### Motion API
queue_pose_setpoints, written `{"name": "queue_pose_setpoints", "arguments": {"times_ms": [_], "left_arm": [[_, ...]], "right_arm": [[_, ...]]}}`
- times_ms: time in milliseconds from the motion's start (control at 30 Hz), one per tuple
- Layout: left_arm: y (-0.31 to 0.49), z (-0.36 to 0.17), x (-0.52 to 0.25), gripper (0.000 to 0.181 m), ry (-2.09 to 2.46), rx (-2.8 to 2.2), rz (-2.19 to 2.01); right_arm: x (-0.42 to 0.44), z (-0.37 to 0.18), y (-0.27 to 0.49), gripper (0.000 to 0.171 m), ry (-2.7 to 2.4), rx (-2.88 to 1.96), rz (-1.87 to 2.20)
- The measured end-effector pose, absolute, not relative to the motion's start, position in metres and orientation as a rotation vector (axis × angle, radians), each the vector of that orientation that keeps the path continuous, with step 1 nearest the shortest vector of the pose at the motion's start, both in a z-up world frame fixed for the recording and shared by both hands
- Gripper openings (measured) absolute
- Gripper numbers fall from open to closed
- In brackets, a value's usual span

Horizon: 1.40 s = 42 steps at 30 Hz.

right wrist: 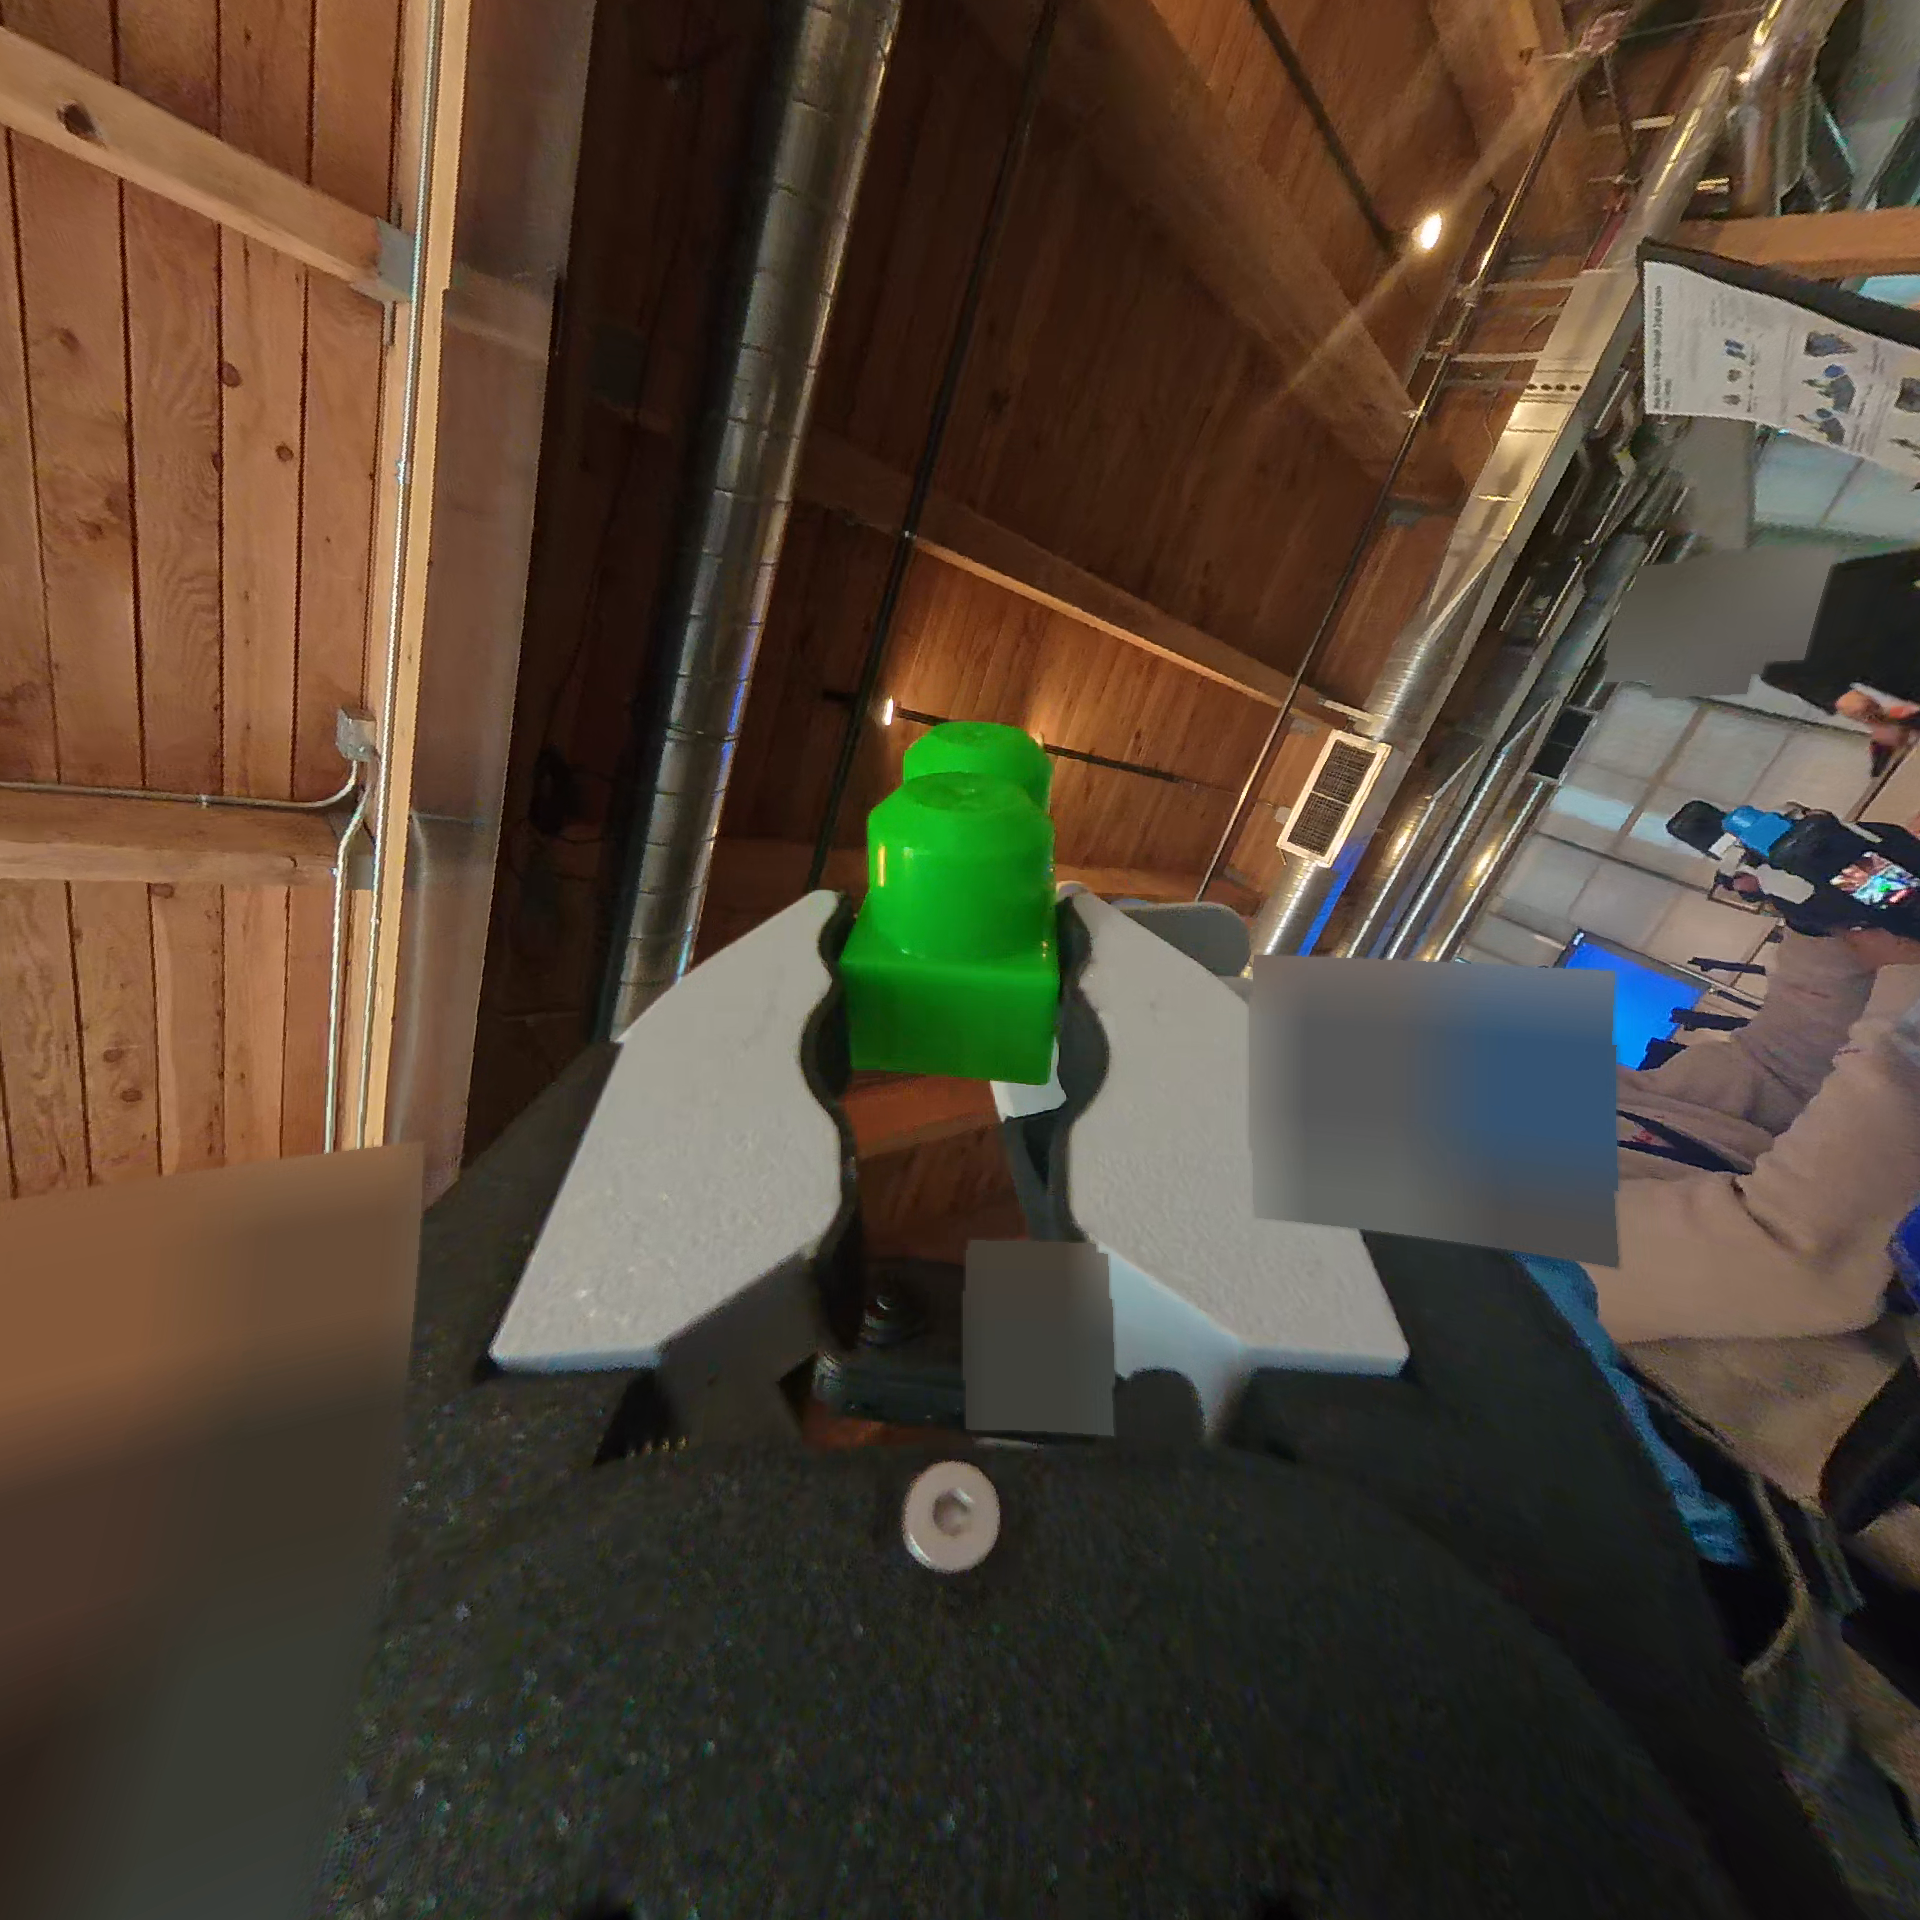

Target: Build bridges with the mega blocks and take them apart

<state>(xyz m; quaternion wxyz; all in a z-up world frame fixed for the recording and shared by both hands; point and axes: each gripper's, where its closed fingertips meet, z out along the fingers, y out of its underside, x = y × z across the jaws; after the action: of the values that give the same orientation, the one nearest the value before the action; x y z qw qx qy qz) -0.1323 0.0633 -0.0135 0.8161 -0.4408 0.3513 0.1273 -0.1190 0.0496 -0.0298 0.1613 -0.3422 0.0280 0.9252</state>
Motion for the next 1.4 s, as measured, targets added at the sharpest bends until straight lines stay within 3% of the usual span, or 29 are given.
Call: {"name": "queue_pose_setpoints", "arguments": {"times_ms": [167,433,533,733,867,1400], "left_arm": [[0.062,-0.020,-0.130,0.006,0.771,-0.988,0.185],[0.058,-0.044,-0.144,0.086,0.722,-1.369,-0.355],[0.041,-0.060,-0.136,0.097,0.785,-1.457,-0.633],[0.008,-0.076,-0.114,0.082,0.879,-1.474,-1.040],[0.003,-0.081,-0.107,0.083,0.893,-1.470,-1.085],[-0.018,-0.085,-0.103,0.038,1.008,-1.397,-1.125]], "right_arm": [[-0.118,-0.035,0.051,0.036,-0.030,-1.011,2.528],[-0.100,-0.052,0.056,0.036,-0.398,-1.105,2.078],[-0.092,-0.054,0.044,0.036,-0.624,-1.078,1.897],[-0.089,-0.065,0.008,0.036,-1.096,-0.975,1.544],[-0.093,-0.074,-0.009,0.036,-1.285,-0.936,1.402],[-0.107,-0.082,-0.020,0.036,-1.398,-0.907,1.397]]}}
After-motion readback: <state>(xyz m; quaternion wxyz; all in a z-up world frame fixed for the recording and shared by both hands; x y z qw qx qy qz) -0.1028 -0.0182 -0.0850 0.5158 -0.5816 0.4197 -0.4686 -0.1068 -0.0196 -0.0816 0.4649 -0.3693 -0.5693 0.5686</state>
